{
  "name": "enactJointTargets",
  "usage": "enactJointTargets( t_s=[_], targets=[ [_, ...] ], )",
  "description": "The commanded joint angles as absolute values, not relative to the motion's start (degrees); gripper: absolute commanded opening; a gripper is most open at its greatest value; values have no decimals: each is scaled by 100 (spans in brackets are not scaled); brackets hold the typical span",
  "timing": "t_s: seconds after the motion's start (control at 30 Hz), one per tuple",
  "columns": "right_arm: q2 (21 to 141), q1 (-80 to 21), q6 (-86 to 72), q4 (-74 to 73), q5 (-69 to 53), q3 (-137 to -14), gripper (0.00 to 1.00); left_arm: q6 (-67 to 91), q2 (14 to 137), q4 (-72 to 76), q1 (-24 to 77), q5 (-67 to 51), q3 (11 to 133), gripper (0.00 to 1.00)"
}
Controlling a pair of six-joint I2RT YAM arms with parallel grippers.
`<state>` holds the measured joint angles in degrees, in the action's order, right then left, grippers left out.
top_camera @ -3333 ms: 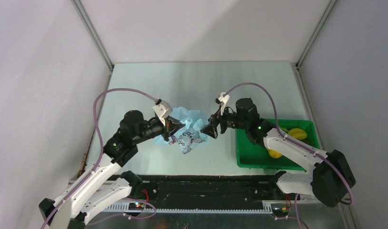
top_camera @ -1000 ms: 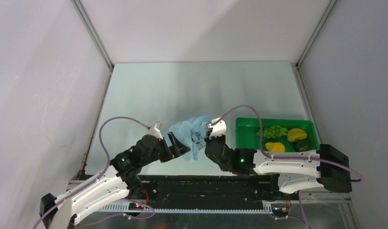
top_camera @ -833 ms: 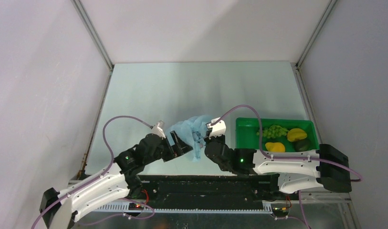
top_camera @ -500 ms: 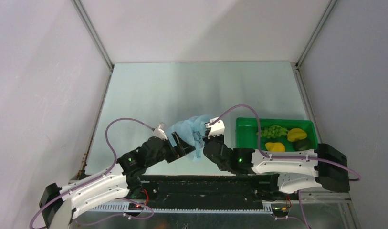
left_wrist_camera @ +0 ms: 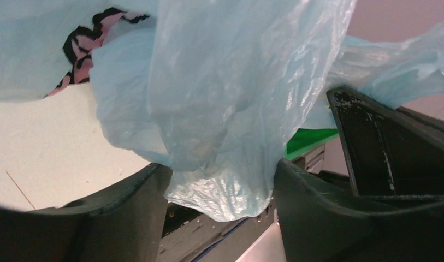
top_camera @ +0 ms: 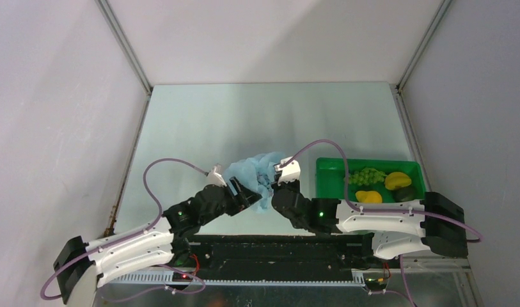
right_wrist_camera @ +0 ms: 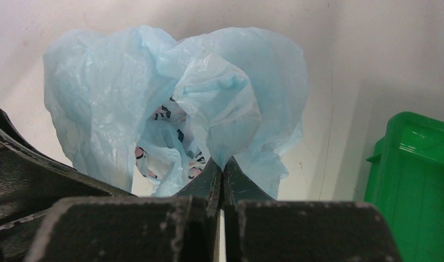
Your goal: Place the fake fruits into the plastic bag and tie a complex knot
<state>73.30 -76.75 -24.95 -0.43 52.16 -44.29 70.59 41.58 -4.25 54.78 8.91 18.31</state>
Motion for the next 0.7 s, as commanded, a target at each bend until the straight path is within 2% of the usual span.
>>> enactJointTargets(
  t_s=[0.0, 0.1, 0.17, 0.23, 0.3, 0.43, 0.6, 0.67],
  targets=[
    [7144, -7651, -2512, -147, 5499, -4667, 0, 6689, 4208, -190, 5514, 1358, 2000, 59],
    [6905, -7502, -2504, -497, 5422, -4663, 0, 6468, 4107, -265, 5395, 1367, 2057, 28],
    [6733, -7279, -2497, -797, 5208, -4659, 0, 5992, 4053, -609, 5194, 1201, 2301, 13],
    [6566, -6979, -2474, -1120, 4888, -4654, 0, 5478, 4074, -972, 4838, 861, 2593, 4],
    [6424, -6634, -2393, -1416, 4653, -4658, 0, 4908, 4186, -1321, 4390, 286, 2938, 0],
    [6127, -5577, -2150, -1785, 4076, -4573, 0, 3757, 4642, -2167, 3742, -767, 3760, 0],
    [5730, -4596, -1977, -1950, 3182, -4508, 0, 2828, 5384, -2847, 3579, -1488, 4524, 0],
    [5537, -4359, -1887, -1965, 2655, -4508, 17, 2694, 5624, -2818, 3534, -1806, 4655, 0]
  ],
)
